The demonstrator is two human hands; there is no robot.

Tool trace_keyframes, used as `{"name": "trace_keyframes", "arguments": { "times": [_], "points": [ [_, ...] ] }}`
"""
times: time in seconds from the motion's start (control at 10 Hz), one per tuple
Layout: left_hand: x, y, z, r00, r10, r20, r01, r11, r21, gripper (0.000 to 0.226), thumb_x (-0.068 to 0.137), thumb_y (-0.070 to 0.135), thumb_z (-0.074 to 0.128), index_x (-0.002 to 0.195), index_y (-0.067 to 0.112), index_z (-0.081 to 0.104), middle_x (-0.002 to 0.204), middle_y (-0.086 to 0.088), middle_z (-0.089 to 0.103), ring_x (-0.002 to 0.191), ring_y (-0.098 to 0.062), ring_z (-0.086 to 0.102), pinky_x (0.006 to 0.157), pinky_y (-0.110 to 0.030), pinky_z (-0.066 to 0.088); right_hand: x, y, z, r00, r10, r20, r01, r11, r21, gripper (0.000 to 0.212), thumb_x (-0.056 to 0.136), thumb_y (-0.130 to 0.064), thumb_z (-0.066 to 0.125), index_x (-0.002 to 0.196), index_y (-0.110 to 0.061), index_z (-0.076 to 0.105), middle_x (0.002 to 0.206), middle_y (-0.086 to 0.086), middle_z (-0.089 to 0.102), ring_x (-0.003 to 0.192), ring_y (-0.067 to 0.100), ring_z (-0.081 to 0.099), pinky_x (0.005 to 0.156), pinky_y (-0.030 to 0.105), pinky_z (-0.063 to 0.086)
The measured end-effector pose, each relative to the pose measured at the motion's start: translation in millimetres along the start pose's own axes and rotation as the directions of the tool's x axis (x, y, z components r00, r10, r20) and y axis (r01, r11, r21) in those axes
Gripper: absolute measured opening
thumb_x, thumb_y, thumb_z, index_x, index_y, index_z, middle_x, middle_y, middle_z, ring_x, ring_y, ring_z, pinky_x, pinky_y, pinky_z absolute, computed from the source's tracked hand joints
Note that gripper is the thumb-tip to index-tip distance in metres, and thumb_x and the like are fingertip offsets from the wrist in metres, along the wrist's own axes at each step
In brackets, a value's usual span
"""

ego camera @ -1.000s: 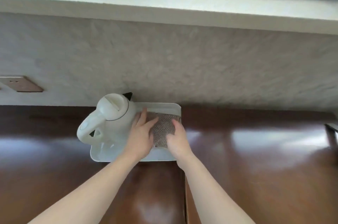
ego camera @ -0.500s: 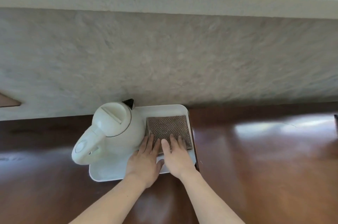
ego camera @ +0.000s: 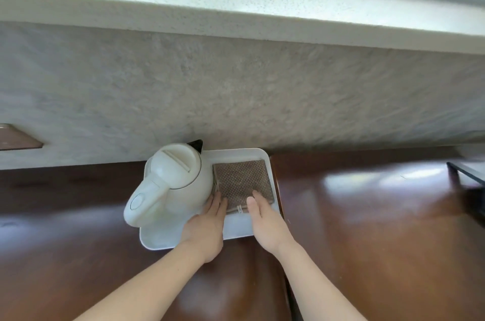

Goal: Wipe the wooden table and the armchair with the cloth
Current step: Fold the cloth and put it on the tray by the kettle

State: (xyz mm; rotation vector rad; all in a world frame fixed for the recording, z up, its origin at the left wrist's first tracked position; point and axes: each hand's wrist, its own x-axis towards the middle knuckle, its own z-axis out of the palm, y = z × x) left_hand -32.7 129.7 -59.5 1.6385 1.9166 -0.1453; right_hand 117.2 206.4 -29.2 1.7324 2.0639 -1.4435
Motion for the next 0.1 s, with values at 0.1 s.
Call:
{"name": "trace_keyframes", "arguments": {
  "times": [0.1],
  "points": [
    [-19.7, -5.0, -28.6, 0.998, 0.062, -0.026, -0.062, 0.998, 0.01, 0.083, 0.095, 0.004, 0.047, 0.162, 0.016, -0.001, 0.17, -0.002, -0.01, 0.156, -0.02, 0.01, 0.117, -0.033, 0.034, -23.5, -16.7, -27.3, 0.994, 0.016, -0.108, -0.012, 0.999, 0.041, 0.062, 0.101, -0.059, 0.02, 0.151, -0.025, 0.035, 0.155, -0.004, 0.04, 0.144, 0.018, 0.034, 0.108, 0.023, 0.021]
  ]
}}
